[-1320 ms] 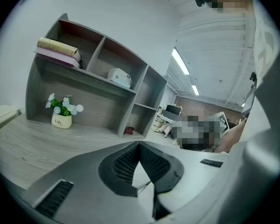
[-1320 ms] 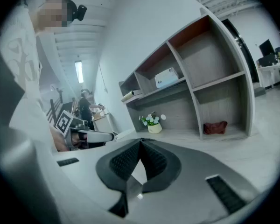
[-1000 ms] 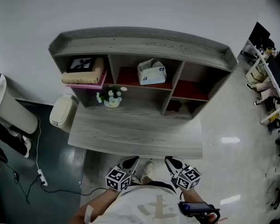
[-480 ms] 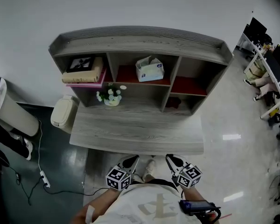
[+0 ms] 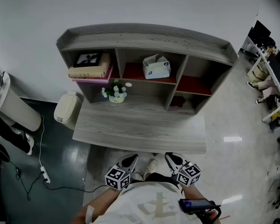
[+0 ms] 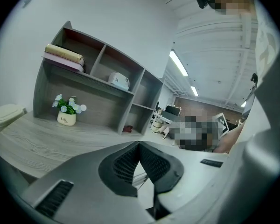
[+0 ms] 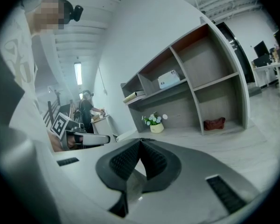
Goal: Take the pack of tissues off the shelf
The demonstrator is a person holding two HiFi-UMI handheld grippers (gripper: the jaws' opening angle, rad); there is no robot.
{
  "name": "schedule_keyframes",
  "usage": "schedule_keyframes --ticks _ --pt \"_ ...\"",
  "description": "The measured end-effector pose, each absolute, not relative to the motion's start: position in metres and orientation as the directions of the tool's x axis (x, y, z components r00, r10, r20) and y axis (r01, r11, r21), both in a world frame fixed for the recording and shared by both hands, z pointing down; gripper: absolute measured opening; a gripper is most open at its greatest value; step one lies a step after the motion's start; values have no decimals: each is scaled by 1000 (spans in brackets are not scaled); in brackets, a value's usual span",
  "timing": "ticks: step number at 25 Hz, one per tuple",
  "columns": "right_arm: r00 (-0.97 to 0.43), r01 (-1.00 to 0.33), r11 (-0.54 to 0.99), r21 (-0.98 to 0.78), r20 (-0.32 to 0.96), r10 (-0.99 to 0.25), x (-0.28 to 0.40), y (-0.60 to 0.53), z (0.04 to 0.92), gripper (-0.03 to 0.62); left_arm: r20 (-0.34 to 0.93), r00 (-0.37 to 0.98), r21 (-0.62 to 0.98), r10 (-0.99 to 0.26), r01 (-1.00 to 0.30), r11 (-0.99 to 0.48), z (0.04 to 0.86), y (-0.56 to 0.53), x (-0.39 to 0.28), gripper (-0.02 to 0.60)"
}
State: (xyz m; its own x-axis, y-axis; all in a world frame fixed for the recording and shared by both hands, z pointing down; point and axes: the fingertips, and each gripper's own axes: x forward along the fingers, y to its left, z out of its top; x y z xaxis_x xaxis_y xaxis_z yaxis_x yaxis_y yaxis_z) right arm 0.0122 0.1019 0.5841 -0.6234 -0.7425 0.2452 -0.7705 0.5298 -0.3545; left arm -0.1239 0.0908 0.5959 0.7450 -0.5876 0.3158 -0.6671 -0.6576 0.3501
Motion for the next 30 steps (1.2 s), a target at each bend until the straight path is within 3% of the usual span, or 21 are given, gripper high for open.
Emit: schedule_keyframes --ticks 30 --pt "-626 -768 532 -357 242 -742 11 67 591 5 328 732 342 -598 -682 -647 597 55 -132 5"
